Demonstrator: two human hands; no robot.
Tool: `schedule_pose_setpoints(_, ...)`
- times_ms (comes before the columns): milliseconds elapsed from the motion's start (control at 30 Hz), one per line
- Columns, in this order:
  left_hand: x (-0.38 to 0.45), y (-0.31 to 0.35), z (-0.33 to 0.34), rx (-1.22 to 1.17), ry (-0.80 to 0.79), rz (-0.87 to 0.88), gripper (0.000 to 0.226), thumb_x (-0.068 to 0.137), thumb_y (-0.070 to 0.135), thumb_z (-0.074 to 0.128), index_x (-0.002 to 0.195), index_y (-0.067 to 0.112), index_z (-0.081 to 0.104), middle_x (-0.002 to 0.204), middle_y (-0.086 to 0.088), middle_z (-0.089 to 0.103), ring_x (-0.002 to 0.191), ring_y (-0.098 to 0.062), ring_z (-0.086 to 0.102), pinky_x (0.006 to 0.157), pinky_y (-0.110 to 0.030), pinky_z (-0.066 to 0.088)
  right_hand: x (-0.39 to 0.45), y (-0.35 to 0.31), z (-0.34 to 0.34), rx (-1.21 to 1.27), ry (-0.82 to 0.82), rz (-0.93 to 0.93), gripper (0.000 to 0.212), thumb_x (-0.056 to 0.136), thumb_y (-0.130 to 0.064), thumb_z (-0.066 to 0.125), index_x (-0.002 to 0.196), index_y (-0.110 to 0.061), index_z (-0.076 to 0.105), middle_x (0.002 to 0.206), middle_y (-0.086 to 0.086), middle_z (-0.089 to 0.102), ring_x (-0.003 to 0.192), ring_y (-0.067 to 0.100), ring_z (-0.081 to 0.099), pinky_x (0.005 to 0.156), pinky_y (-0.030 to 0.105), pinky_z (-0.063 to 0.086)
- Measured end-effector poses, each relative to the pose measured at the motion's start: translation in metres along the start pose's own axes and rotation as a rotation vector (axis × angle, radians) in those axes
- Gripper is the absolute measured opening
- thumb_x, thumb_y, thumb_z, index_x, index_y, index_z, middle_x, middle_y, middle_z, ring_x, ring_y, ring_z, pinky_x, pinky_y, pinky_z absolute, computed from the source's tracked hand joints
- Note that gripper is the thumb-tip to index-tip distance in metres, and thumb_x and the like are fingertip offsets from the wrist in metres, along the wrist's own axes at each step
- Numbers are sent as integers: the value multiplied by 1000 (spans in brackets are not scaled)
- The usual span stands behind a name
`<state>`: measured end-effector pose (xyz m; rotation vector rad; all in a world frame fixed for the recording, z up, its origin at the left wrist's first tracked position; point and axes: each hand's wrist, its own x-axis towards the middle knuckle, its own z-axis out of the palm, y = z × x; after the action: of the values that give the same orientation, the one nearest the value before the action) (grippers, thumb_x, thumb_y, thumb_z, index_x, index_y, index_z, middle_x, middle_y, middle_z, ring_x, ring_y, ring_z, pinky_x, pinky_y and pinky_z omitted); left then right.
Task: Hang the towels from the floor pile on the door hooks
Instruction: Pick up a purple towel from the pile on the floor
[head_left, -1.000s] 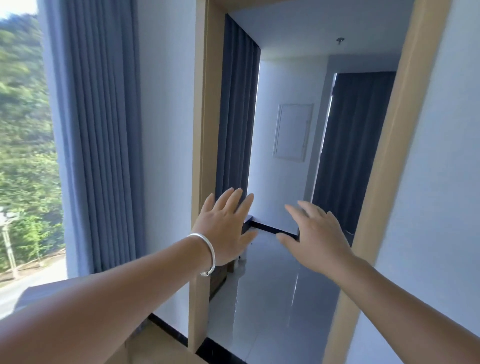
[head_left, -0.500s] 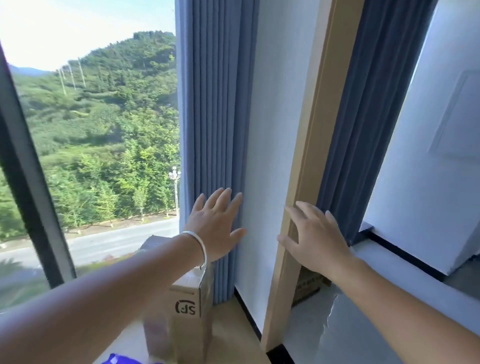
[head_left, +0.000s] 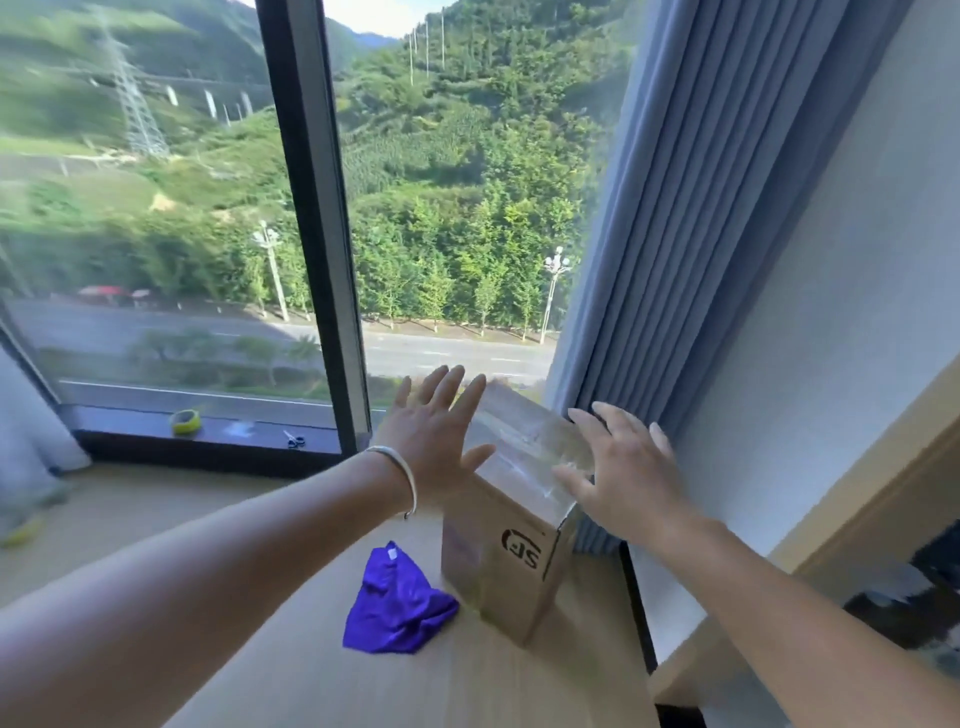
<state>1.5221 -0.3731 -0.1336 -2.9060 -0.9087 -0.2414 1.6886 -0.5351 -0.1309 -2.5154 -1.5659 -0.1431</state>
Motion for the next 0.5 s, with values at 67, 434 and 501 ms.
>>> schedule_pose_setpoints(67, 7, -30, 25, -16, -38, -63, 79, 93, 63, 29, 151, 25, -8, 161, -3, -4, 147, -20, -7, 118, -49, 4, 33, -15, 29, 20, -58, -49, 66, 90, -60, 42, 147, -32, 23, 154, -1, 23, 143, 19, 16, 118, 50, 8)
schedule_pose_setpoints(434, 33, -181, 187, -91, -305, -379, 77, 94, 60, 31, 152, 23, -3, 161, -5, 1, 147, -22, -1, 117, -47, 7, 174, -99, 202, 55, -377, -249, 66, 91, -57, 44, 149, -34, 22, 158, -2, 19, 146, 16, 13, 118, 46, 3)
schedule_pose_setpoints(501, 28, -194, 222, -120, -369, -422, 77, 94, 59, 31, 152, 23, -3, 161, -4, 1, 147, -21, 0, 117, -46, 7, 185, -108, 233, 45, -423, -280, 66, 91, -56, 44, 150, -33, 22, 158, -2, 20, 145, 16, 14, 118, 45, 5)
